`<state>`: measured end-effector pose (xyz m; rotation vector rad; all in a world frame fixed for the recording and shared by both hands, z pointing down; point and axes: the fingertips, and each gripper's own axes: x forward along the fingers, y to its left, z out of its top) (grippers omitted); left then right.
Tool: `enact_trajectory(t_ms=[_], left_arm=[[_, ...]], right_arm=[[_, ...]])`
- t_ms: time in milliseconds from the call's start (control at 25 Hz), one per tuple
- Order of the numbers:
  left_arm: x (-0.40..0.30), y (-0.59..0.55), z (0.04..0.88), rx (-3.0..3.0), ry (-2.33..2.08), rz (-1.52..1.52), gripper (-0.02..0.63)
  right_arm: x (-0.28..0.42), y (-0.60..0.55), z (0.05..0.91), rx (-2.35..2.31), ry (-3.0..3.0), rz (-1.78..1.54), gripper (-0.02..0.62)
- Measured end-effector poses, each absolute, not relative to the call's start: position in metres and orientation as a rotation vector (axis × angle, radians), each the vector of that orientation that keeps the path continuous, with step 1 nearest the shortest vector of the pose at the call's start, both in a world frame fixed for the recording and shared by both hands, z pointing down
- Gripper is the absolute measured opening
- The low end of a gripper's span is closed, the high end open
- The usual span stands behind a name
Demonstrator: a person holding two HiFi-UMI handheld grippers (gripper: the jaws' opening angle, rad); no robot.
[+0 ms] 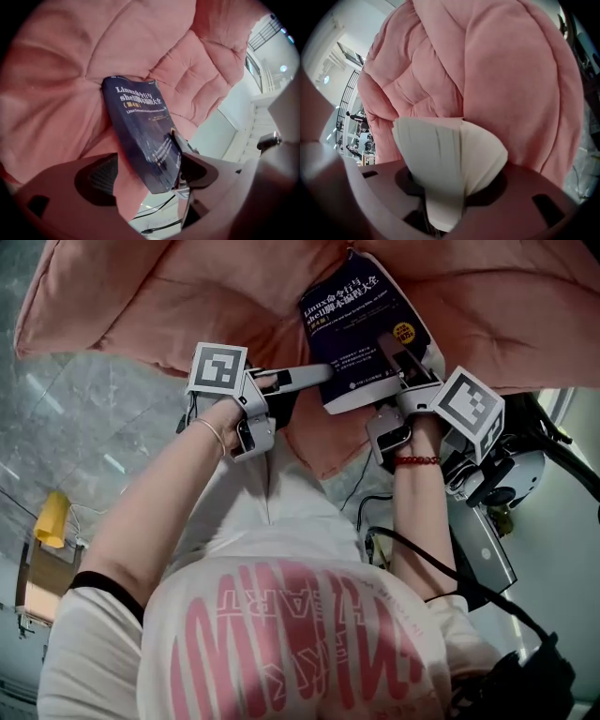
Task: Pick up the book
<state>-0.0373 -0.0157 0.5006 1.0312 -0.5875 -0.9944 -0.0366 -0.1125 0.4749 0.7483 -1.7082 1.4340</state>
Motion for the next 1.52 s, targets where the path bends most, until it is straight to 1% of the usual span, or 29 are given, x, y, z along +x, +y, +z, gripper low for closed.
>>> enact_trajectory(t_ms=[240, 400, 480, 560, 600, 640, 680, 760, 840, 960, 1000, 1040, 1080, 1120, 1320, 1520], left_arm=[[-0.029, -0.029, 0.496, 0.934, -0.48, -1.106, 0.416], [-0.055, -0.041, 0.494, 0.69, -0.379, -1.435, 0.414], [-0.054, -0.047, 0.49, 0.634, -0.37, -1.499, 0.408], [-0.032, -0.054, 0.486, 0.677, -0.416, -1.448, 0.38], [-0.024, -0.057, 0.486, 0.688, -0.46, -1.428, 0.35], [-0.029, -0.058, 0.488, 0.694, -0.533, -1.431, 0.31], [-0.048, -0.058, 0.491, 0.709, -0.638, -1.454, 0.296], [-0.077, -0.055, 0.493, 0.742, -0.808, -1.509, 0.284], [-0.052, -0.059, 0.487, 0.726, -0.785, -1.53, 0.272], [-0.002, -0.067, 0.478, 0.648, -0.623, -1.525, 0.264], [0.001, -0.067, 0.477, 0.635, -0.599, -1.524, 0.261], [-0.002, -0.067, 0.477, 0.635, -0.596, -1.527, 0.259], [-0.008, -0.066, 0.478, 0.643, -0.605, -1.531, 0.258], [-0.013, -0.066, 0.478, 0.656, -0.619, -1.538, 0.256], [-0.019, -0.062, 0.468, 0.715, -0.664, -1.546, 0.253], [-0.03, -0.057, 0.467, 0.763, -0.771, -1.593, 0.25]], right_arm=[[-0.038, -0.113, 0.473, 0.736, -1.672, 1.535, 0.196], [-0.036, -0.115, 0.468, 0.693, -1.717, 1.574, 0.198], [-0.036, -0.116, 0.464, 0.661, -1.751, 1.589, 0.208], [-0.037, -0.116, 0.46, 0.623, -1.789, 1.605, 0.214], [-0.038, -0.116, 0.457, 0.603, -1.809, 1.614, 0.219], [-0.039, -0.116, 0.455, 0.582, -1.829, 1.622, 0.225], [-0.04, -0.116, 0.452, 0.562, -1.847, 1.631, 0.23], [-0.04, -0.117, 0.448, 0.529, -1.879, 1.648, 0.238], [-0.036, -0.118, 0.447, 0.52, -1.892, 1.661, 0.255], [-0.012, -0.123, 0.456, 0.604, -1.836, 1.658, 0.263], [-0.004, -0.125, 0.461, 0.642, -1.807, 1.645, 0.261], [-0.004, -0.124, 0.462, 0.657, -1.799, 1.628, 0.24], [-0.011, -0.123, 0.459, 0.647, -1.812, 1.618, 0.204], [-0.02, -0.122, 0.455, 0.625, -1.834, 1.618, 0.195], [-0.023, -0.117, 0.451, 0.522, -1.846, 1.603, 0.187], [-0.044, -0.113, 0.44, 0.371, -1.912, 1.671, 0.187]])
